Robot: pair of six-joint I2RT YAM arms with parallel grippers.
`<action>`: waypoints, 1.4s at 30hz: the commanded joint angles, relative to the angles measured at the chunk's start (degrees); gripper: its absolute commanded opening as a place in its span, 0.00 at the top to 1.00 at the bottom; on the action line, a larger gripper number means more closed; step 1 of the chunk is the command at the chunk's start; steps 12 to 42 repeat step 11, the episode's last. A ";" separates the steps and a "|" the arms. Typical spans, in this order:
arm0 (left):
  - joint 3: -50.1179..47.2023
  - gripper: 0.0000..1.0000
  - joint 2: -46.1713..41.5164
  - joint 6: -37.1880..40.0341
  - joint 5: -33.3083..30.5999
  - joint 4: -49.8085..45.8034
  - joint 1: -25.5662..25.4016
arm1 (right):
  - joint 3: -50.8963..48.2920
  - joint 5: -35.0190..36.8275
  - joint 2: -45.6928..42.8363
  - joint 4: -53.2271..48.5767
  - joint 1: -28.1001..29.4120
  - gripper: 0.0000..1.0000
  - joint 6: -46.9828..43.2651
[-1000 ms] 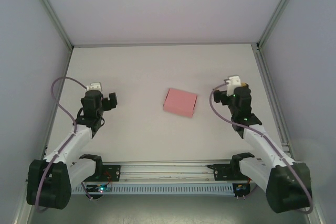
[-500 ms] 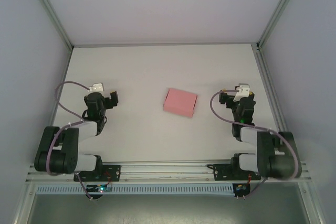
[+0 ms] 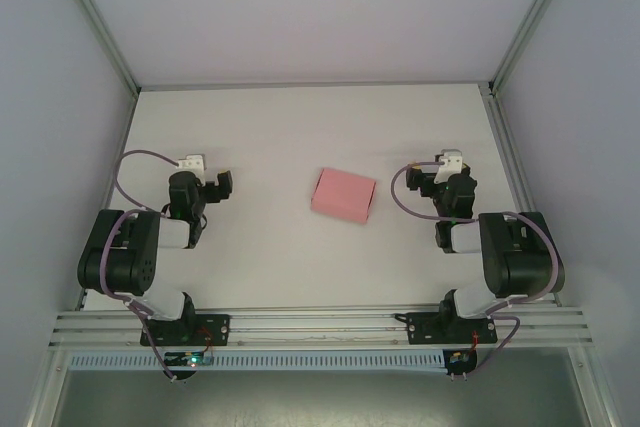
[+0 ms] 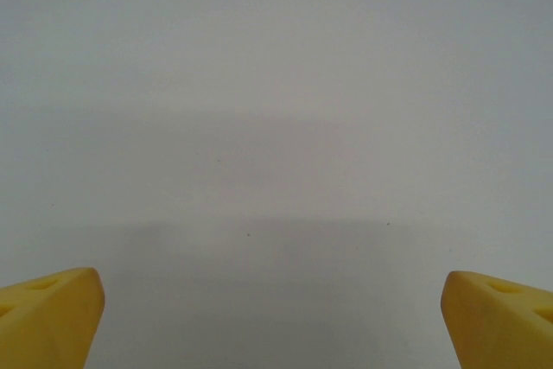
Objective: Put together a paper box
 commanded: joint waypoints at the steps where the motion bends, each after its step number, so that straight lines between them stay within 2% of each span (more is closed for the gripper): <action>1: 0.89 0.00 -0.41 1.63 0.59 1.30 0.53 | 0.49 1.34 -0.81 0.24 0.60 0.02 -0.62; 42: 0.76 0.00 -0.39 1.70 0.60 1.43 0.55 | 0.61 1.48 -0.87 0.07 0.60 0.02 -0.62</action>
